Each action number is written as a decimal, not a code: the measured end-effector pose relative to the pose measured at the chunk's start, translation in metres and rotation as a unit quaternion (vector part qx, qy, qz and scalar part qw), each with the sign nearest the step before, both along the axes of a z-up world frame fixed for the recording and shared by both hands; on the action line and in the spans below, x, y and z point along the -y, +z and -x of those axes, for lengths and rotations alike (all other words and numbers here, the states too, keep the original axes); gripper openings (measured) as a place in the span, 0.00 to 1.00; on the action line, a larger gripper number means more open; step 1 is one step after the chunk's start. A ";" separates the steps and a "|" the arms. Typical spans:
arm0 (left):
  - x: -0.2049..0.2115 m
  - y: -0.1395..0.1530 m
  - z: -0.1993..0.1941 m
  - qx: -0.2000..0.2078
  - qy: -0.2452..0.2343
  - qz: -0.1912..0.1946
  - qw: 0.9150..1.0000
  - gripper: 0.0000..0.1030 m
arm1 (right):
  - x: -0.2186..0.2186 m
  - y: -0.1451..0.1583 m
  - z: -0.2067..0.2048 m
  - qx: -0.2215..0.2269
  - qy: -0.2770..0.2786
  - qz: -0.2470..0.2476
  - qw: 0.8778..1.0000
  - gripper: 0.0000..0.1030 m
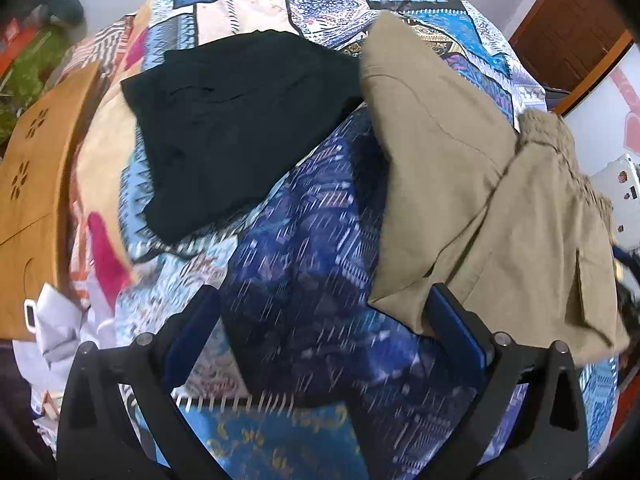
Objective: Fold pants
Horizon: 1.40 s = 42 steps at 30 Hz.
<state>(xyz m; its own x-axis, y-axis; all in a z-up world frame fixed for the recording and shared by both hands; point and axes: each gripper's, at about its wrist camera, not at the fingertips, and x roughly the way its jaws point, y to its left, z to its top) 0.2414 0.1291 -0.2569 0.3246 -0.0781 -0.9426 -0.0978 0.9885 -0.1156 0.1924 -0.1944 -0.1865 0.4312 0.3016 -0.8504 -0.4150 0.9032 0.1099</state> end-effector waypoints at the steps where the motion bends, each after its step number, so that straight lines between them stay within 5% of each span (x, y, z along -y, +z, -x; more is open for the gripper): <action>1: 0.000 0.001 0.004 0.000 -0.001 -0.003 1.000 1.00 | -0.001 -0.001 -0.004 0.003 0.000 0.005 1.000 0.84; 6: -0.010 0.005 0.024 -0.007 0.002 -0.003 1.000 1.00 | -0.004 -0.002 -0.024 0.021 -0.002 0.031 0.999 0.84; 11: -0.013 0.015 0.040 -0.003 -0.004 -0.083 0.997 0.92 | -0.005 0.000 -0.030 0.043 -0.014 0.062 0.997 0.78; 22: 0.031 0.092 0.019 0.134 -0.039 -0.020 0.990 0.91 | -0.017 0.051 -0.009 0.081 -0.004 -0.025 0.996 0.63; 25: 0.054 0.100 0.002 0.152 -0.060 -0.001 0.987 0.74 | -0.031 0.052 -0.009 0.066 0.014 -0.052 0.996 0.48; 28: 0.078 0.094 -0.017 0.146 -0.089 0.014 0.985 0.57 | -0.047 0.042 -0.015 0.040 0.031 -0.065 0.997 0.36; 35: 0.108 0.037 -0.026 0.077 -0.133 0.007 0.988 0.56 | -0.056 0.008 -0.022 -0.011 0.040 -0.049 0.998 0.31; 42: 0.089 0.030 -0.013 0.090 -0.134 0.011 0.987 0.62 | -0.029 0.006 -0.006 -0.013 0.013 -0.049 0.999 0.31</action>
<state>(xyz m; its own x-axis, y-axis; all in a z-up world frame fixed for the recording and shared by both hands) 0.2544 0.0399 -0.2268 0.4514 -0.2037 -0.8687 0.1907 0.9731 -0.1290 0.1988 -0.1655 -0.1810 0.3992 0.3944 -0.8277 -0.4347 0.8762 0.2079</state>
